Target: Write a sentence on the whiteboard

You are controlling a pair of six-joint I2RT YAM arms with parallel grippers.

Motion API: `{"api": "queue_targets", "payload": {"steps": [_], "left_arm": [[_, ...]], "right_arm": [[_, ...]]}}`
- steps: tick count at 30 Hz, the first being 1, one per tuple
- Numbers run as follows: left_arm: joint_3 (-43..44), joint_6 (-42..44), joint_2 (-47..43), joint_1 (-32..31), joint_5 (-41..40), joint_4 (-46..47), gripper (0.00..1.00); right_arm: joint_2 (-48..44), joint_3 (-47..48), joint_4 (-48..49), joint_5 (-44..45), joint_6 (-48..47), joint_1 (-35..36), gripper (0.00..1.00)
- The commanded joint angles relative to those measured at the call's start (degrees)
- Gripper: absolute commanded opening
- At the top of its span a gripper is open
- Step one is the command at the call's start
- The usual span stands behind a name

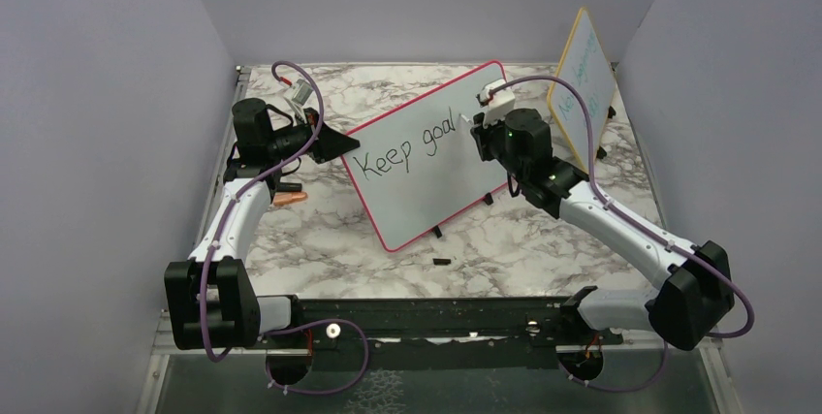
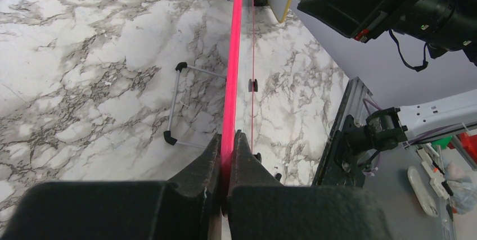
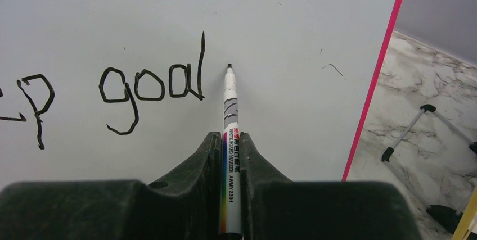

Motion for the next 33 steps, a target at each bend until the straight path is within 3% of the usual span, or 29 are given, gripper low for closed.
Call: {"api": "queue_targets", "payload": {"steps": [1,33], "left_arm": [[-0.6,5.1,1.8,-1.0,-2.9,-4.2,0.00],[-0.6,5.1,1.7,-1.0,-2.9,-4.2,0.00]], "right_arm": [[1.1,2.0,1.8,-1.0,0.5,-0.5,0.00],[0.1,1.6,0.2,-7.0,0.1,-0.5,0.01]]}}
